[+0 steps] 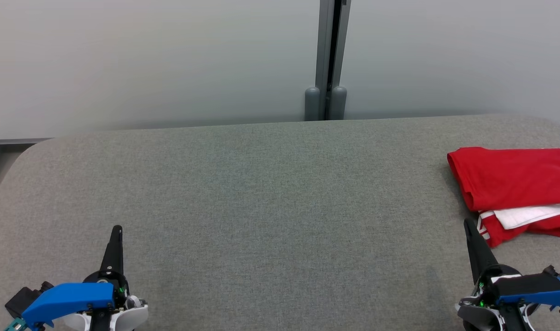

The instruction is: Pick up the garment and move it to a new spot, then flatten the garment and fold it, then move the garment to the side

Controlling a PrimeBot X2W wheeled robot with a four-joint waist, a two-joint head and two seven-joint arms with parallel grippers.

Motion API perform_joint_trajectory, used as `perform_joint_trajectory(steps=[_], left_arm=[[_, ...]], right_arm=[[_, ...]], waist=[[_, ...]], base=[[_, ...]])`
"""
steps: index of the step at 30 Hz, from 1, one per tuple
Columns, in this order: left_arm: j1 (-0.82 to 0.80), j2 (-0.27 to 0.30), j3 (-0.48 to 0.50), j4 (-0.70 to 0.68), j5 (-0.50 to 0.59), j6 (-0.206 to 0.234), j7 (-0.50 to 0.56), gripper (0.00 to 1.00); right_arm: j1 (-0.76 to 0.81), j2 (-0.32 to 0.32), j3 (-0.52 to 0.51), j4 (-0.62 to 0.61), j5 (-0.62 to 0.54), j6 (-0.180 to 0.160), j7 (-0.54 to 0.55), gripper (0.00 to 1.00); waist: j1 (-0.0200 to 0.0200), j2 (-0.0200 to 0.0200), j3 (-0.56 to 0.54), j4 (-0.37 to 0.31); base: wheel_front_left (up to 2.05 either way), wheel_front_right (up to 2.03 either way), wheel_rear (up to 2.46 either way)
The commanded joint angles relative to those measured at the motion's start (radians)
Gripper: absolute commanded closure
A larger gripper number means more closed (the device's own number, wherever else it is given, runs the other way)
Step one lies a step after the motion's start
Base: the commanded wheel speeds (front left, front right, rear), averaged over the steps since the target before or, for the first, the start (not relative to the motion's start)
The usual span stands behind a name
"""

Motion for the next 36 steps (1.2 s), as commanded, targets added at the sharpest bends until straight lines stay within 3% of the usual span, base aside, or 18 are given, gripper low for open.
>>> perform_joint_trajectory(steps=[1, 26, 36], left_arm=[[-0.021, -0.001, 0.009, -0.008, -0.022, -0.006, 0.007, 1.00], [-0.043, -0.003, 0.029, -0.021, -0.172, -0.017, 0.050, 1.00], [-0.041, -0.002, 0.029, -0.020, -0.168, -0.015, 0.049, 1.00]], right_arm=[[-0.018, -0.005, -0.006, -0.011, 0.027, 0.000, 0.009, 1.00], [-0.024, -0.003, -0.031, -0.022, 0.186, 0.000, 0.053, 1.00], [-0.024, -0.002, -0.031, -0.021, 0.181, 0.000, 0.053, 1.00]], waist=[[-0.0001, 0.0000, 0.000, 0.000], [-0.0001, 0.0000, 0.000, -0.004], [-0.0001, 0.0000, 0.000, -0.004]], base=[[0.00, 0.00, 0.00], [0.00, 0.00, 0.00], [0.00, 0.00, 0.00]])
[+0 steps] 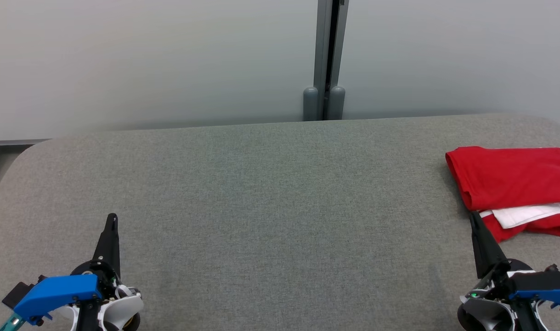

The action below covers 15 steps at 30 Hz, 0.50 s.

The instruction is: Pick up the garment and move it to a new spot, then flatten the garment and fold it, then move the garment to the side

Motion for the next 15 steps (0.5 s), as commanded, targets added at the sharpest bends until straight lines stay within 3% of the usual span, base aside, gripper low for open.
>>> perform_joint_trajectory(steps=[1, 15], left_arm=[[-0.010, -0.002, 0.002, -0.004, -0.002, -0.010, 0.004, 1.00], [-0.010, -0.002, 0.002, -0.004, -0.002, -0.010, 0.004, 1.00]], right_arm=[[-0.013, -0.002, -0.003, -0.004, 0.003, 0.000, 0.001, 1.00], [-0.013, -0.001, -0.004, -0.003, 0.002, 0.000, 0.003, 1.00]], waist=[[0.0001, -0.0001, 0.000, 0.000], [0.0001, -0.0001, 0.000, 0.000]], base=[[0.00, 0.00, 0.00], [0.00, 0.00, 0.00]])
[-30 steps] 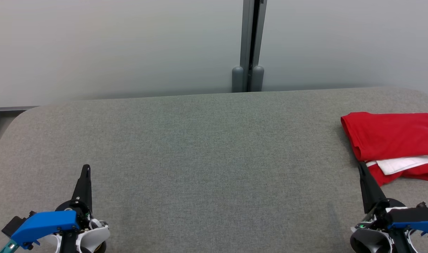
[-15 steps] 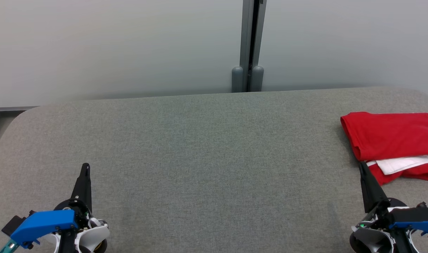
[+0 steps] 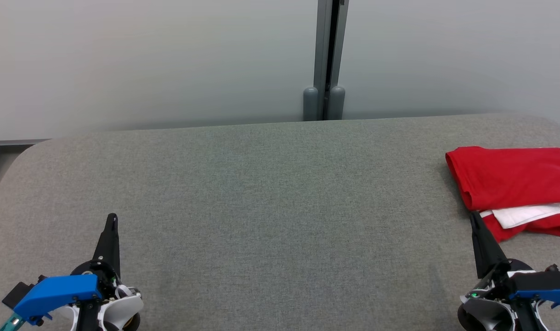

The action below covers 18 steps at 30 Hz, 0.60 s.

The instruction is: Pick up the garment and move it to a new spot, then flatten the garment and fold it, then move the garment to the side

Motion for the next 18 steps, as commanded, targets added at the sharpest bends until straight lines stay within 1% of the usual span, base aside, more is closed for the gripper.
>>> perform_joint_trajectory(steps=[1, 18], left_arm=[[-0.010, -0.002, 0.002, -0.004, -0.002, -0.010, 0.004, 1.00], [-0.010, -0.002, 0.002, -0.004, -0.002, -0.010, 0.003, 1.00]], right_arm=[[-0.013, -0.002, -0.003, -0.003, 0.002, 0.000, 0.003, 1.00], [-0.013, -0.001, -0.004, -0.003, 0.000, 0.000, 0.003, 1.00]], waist=[[0.0001, 0.0000, 0.000, 0.000], [0.0001, 0.0000, 0.000, 0.000]], base=[[0.00, 0.00, 0.00], [0.00, 0.00, 0.00]])
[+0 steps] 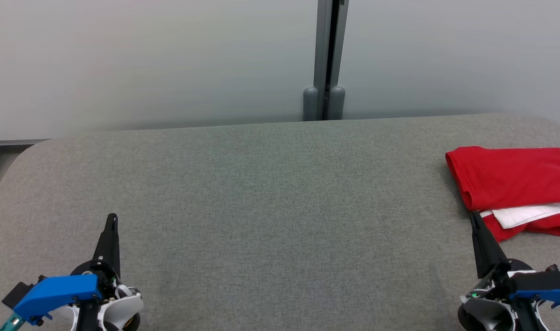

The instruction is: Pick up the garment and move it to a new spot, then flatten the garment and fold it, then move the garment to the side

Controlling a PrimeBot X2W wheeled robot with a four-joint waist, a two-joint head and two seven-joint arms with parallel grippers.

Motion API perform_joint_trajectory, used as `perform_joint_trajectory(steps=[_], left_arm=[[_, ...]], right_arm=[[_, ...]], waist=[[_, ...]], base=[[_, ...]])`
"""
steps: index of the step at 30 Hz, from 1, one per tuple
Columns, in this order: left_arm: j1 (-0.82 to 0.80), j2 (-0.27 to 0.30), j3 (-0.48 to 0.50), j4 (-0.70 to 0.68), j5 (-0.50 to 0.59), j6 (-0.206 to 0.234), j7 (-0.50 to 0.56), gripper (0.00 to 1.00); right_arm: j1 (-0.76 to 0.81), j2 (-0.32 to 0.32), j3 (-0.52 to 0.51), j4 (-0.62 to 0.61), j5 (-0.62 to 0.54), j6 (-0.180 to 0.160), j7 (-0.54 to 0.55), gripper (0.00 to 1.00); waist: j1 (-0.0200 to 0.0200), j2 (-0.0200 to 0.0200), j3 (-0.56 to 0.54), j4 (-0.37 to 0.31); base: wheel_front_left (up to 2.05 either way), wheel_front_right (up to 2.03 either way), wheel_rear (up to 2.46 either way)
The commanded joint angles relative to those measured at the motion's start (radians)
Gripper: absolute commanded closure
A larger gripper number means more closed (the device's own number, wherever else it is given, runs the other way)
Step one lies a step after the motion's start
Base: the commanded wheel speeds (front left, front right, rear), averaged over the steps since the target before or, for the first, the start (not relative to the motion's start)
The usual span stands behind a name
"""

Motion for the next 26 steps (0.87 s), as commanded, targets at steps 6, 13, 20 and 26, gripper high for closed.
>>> perform_joint_trajectory(steps=[6, 13, 20, 26], left_arm=[[-0.010, -0.002, 0.002, -0.004, -0.002, -0.010, 0.003, 1.00], [-0.010, -0.002, 0.002, -0.004, -0.002, -0.010, 0.003, 1.00], [-0.010, -0.002, 0.002, -0.004, -0.002, -0.010, 0.003, 1.00], [-0.010, -0.002, 0.002, -0.004, -0.002, -0.010, 0.003, 1.00]], right_arm=[[-0.013, 0.000, -0.003, -0.003, 0.000, 0.000, 0.003, 1.00], [-0.013, 0.000, -0.003, -0.003, -0.001, 0.000, 0.003, 1.00], [-0.013, 0.000, -0.004, -0.003, -0.001, 0.000, 0.003, 1.00], [-0.013, 0.000, -0.004, -0.003, -0.001, 0.000, 0.003, 1.00]], waist=[[0.0001, 0.0000, 0.000, 0.000], [0.0001, 0.0000, 0.000, 0.000], [0.0001, 0.0000, 0.000, 0.000], [0.0001, 0.0000, 0.000, 0.000]], base=[[0.00, 0.00, 0.00], [0.00, 0.00, 0.00], [0.00, 0.00, 0.00], [0.00, 0.00, 0.00]])
